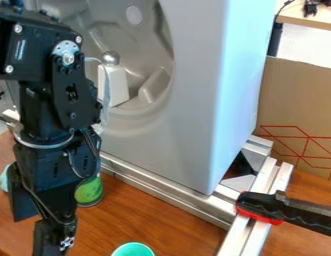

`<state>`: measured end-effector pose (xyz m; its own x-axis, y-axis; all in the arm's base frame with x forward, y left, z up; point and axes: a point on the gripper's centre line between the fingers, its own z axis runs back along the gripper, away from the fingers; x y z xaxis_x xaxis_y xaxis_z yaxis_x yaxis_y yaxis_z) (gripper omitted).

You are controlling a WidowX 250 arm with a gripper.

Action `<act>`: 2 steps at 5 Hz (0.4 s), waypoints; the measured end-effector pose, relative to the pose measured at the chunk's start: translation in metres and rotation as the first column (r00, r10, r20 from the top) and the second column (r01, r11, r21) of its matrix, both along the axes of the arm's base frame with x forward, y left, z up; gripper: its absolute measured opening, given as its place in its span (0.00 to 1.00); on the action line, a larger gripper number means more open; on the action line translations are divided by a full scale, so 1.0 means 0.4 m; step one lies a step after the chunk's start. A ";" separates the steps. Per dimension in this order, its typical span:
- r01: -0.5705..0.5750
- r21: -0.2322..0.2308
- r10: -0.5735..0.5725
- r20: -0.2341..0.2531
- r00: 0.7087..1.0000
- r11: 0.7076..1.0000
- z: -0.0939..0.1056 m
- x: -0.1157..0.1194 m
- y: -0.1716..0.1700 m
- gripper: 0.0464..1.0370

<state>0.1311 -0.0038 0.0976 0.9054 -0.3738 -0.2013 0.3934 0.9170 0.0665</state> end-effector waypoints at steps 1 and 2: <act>-0.004 0.001 0.004 -0.004 1.000 1.000 -0.003 -0.001 0.001 0.96; -0.084 -0.001 0.084 0.034 0.996 0.996 -0.032 0.031 -0.008 0.96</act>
<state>0.1436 -0.0069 0.0849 0.9400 -0.2960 -0.1698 0.3125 0.9466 0.0796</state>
